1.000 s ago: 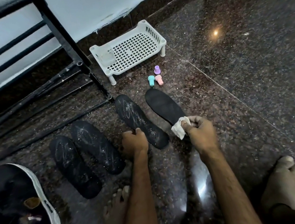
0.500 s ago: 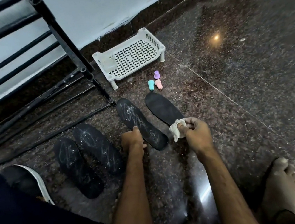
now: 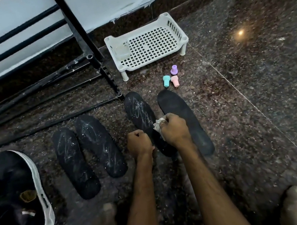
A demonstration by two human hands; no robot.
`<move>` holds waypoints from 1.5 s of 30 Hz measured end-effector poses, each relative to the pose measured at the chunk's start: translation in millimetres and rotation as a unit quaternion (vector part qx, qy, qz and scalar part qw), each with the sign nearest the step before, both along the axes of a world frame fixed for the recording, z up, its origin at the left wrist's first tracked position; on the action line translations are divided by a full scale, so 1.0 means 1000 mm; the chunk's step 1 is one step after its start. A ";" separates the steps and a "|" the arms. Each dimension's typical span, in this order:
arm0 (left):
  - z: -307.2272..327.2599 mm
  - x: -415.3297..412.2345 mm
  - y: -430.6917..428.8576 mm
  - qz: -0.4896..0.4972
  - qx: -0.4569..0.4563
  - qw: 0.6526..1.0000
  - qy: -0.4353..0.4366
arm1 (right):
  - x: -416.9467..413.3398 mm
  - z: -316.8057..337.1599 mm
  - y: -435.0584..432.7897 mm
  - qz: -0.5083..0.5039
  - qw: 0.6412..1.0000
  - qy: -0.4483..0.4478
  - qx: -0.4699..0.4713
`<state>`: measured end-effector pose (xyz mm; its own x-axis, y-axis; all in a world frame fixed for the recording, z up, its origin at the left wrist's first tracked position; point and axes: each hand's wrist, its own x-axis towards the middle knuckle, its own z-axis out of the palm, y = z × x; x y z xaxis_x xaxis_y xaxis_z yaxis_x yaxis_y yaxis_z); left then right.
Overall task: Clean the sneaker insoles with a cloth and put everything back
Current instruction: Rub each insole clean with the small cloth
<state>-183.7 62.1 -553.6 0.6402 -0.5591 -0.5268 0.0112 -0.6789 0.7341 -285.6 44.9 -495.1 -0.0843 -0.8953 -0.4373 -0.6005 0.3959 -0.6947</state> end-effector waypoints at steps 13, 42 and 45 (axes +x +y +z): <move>0.018 0.012 0.040 -0.089 -0.069 0.976 0.185 | -0.020 -0.007 0.059 -0.106 0.992 -0.062 -0.042; 0.240 0.036 0.060 -0.147 -0.375 0.790 0.462 | -0.041 0.148 0.105 0.139 0.904 -0.400 -0.057; 0.242 0.033 0.058 -0.165 -0.377 0.777 0.476 | -0.055 0.165 0.110 0.130 0.915 -0.372 -0.085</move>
<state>-150.2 120.0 -312.1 -0.0829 -0.9896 -0.1178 0.7097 -0.1416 0.6901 -340.7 155.1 -330.1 0.4062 -0.9032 -0.1390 0.0051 0.1543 -0.9880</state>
